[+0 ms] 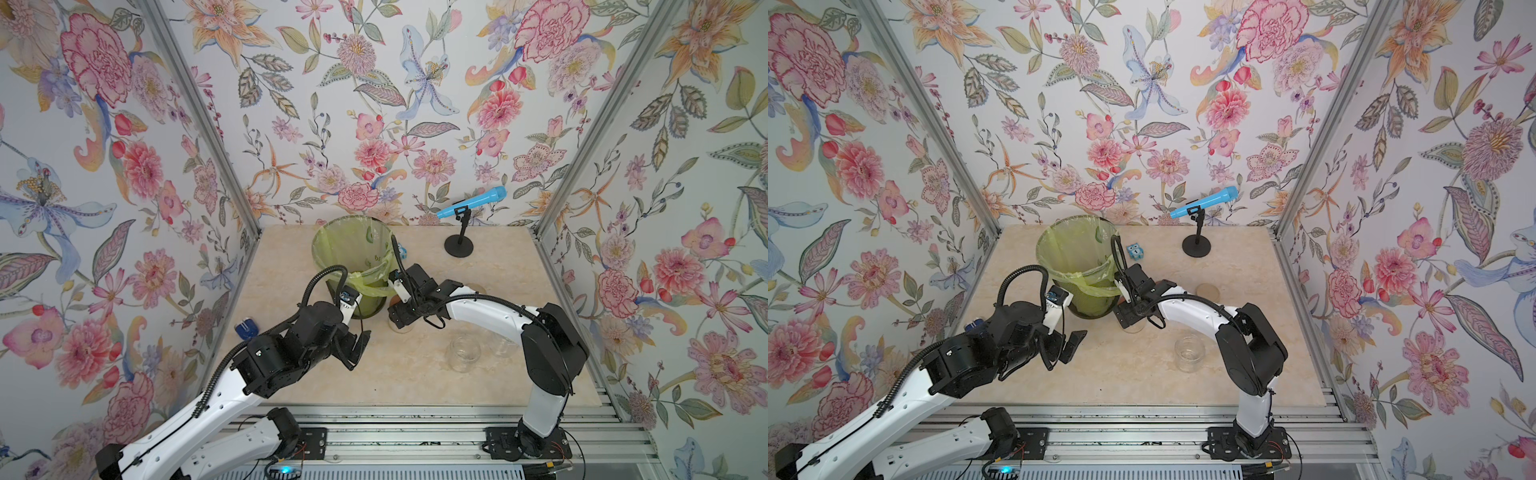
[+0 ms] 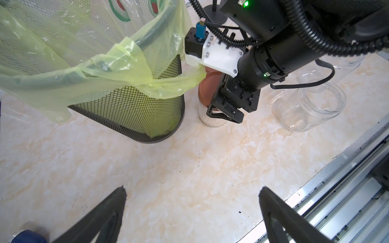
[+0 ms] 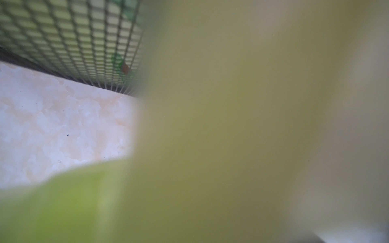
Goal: Empty moldy rice from jars
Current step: Pick up the jar from the center of the board.
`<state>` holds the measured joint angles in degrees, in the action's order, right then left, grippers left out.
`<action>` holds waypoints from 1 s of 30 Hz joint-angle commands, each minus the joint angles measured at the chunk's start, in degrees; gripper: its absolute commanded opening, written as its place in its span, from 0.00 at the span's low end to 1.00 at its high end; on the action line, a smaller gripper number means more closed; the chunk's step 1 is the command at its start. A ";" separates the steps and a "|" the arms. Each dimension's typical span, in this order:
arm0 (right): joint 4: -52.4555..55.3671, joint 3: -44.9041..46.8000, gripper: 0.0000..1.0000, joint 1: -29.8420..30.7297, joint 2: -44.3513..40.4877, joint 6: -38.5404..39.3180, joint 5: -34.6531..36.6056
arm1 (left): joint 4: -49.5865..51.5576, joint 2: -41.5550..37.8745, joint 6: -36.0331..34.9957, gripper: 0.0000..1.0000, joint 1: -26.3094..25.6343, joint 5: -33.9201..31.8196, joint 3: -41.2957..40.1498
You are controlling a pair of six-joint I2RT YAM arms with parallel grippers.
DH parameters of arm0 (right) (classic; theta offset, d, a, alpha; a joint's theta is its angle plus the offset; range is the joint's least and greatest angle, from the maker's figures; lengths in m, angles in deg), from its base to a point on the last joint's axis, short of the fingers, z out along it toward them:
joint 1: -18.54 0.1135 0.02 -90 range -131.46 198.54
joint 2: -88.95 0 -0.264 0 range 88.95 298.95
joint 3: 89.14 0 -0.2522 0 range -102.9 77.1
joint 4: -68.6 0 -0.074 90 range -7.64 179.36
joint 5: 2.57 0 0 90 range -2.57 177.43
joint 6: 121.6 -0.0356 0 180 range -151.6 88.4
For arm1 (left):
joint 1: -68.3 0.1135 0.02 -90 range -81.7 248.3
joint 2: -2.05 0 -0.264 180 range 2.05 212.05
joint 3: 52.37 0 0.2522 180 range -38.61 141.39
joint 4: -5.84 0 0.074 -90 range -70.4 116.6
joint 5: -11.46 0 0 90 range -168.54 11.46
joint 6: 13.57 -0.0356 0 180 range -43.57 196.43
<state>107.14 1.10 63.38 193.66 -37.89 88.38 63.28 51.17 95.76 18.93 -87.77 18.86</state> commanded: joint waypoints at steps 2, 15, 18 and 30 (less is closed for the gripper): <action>1.50 2.22 0.70 -0.94 -3.08 -1.31 -0.24 | -1.27 0.22 0.39 1.00 1.00 0.40 0.09; 0.31 7.95 0.72 -2.76 -10.49 -1.46 -1.20 | -4.80 1.99 0.19 1.00 1.11 1.87 -0.69; -0.34 7.85 0.78 -2.96 -11.08 -1.44 -2.55 | -5.75 2.53 0.39 1.00 1.10 2.50 -0.94; -0.65 7.32 1.00 -4.39 -11.44 -2.15 -5.41 | -6.95 2.77 1.62 1.00 1.15 3.13 -1.47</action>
<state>106.98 8.59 59.55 184.56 -39.35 83.86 57.10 54.28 95.80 19.30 -84.76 18.33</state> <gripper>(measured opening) 0.996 0.996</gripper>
